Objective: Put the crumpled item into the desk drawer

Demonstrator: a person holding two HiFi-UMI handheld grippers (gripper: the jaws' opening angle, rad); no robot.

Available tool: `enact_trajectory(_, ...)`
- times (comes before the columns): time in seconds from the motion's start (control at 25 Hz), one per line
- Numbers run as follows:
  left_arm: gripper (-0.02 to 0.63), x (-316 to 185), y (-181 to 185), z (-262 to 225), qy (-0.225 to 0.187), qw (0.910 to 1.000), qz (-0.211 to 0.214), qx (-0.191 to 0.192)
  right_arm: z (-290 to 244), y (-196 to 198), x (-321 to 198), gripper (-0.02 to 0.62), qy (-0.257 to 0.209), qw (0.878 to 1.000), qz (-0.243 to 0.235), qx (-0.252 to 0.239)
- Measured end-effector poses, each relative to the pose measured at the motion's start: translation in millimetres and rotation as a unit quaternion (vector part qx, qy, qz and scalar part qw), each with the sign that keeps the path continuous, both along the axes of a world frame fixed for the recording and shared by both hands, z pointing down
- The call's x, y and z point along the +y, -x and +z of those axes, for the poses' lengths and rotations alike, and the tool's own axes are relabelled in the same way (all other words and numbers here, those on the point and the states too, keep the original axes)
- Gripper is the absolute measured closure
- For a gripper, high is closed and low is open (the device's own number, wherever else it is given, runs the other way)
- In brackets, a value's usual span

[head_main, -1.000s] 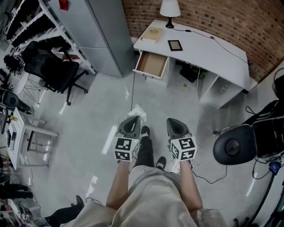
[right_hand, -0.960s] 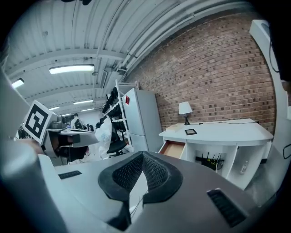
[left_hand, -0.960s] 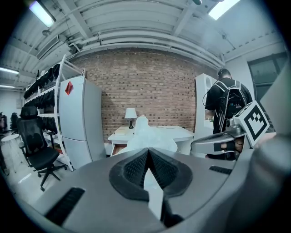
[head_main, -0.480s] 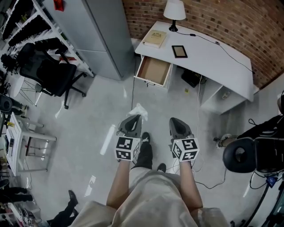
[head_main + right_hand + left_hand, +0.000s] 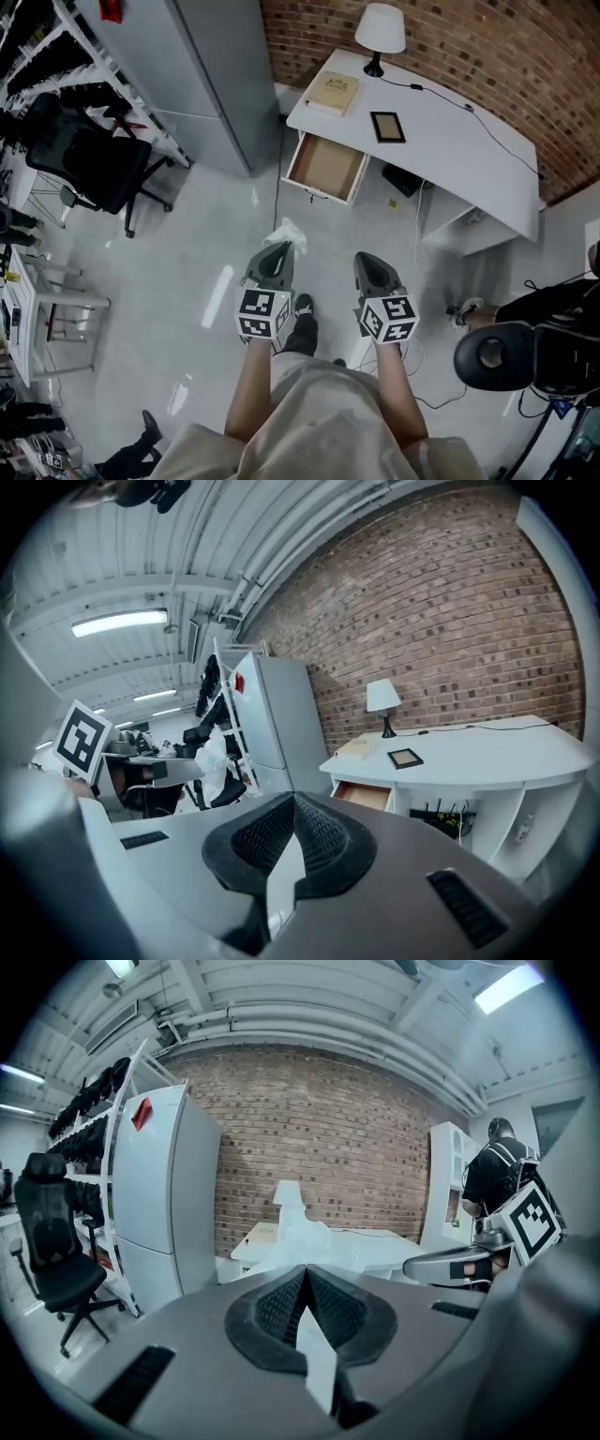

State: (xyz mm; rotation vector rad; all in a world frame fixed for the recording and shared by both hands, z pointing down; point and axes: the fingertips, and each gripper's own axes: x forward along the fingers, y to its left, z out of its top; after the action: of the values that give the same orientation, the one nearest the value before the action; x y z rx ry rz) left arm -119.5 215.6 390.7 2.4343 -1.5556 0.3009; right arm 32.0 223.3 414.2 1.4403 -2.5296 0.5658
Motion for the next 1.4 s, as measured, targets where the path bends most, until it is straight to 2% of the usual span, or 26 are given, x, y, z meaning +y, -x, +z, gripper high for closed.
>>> enact_trajectory(0.2, 0.591, -44, 26, 1, 0.003, 1.0, 0.002, -0.003, 3, 17, -35, 0.571, 0.012, 1.0, 0.014, 0.008)
enact_trajectory(0.52, 0.591, -105, 41, 9, 0.009, 0.9992, 0.037, 0.016, 4, 29, -83, 0.571, 0.015, 0.998, 0.059, 0.014)
enact_trajectory(0.96, 0.591, -150, 51, 17, 0.016, 0.997, 0.072, 0.023, 14, 24, -119, 0.571, 0.02, 0.994, 0.105, 0.016)
enact_trajectory(1.24, 0.591, -170, 45, 31, 0.028, 0.9961, 0.076, 0.036, 31, 12, -135, 0.571, 0.034, 0.993, 0.112, 0.02)
enact_trajectory(1.4, 0.591, -184, 47, 36, 0.039, 0.996, 0.074, 0.031, 38, 18, -155, 0.571, 0.043, 0.994, 0.097, 0.017)
